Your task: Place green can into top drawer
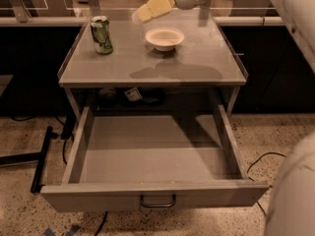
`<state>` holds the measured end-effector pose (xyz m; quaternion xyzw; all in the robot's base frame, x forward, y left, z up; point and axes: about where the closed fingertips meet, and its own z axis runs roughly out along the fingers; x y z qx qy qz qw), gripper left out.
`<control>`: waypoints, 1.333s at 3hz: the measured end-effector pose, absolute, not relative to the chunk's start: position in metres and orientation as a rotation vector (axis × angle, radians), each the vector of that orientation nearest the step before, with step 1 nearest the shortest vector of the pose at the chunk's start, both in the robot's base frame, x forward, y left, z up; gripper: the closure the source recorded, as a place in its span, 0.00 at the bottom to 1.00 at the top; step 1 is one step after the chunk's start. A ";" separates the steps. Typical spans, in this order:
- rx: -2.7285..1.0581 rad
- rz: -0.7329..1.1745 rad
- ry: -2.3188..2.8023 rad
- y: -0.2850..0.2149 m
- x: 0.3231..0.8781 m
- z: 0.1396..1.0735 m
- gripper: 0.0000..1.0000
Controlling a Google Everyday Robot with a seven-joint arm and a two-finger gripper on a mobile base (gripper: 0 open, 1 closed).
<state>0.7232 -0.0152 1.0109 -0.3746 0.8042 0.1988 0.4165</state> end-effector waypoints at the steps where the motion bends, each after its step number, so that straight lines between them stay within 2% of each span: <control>1: -0.943 0.535 2.006 0.016 0.758 1.003 0.00; 3: -1.003 0.583 2.008 0.097 0.789 0.981 0.00; 4: -1.003 0.583 2.008 0.097 0.789 0.981 0.00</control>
Offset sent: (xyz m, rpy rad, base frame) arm 0.0757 0.1180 -0.0145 0.0421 0.0206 0.1085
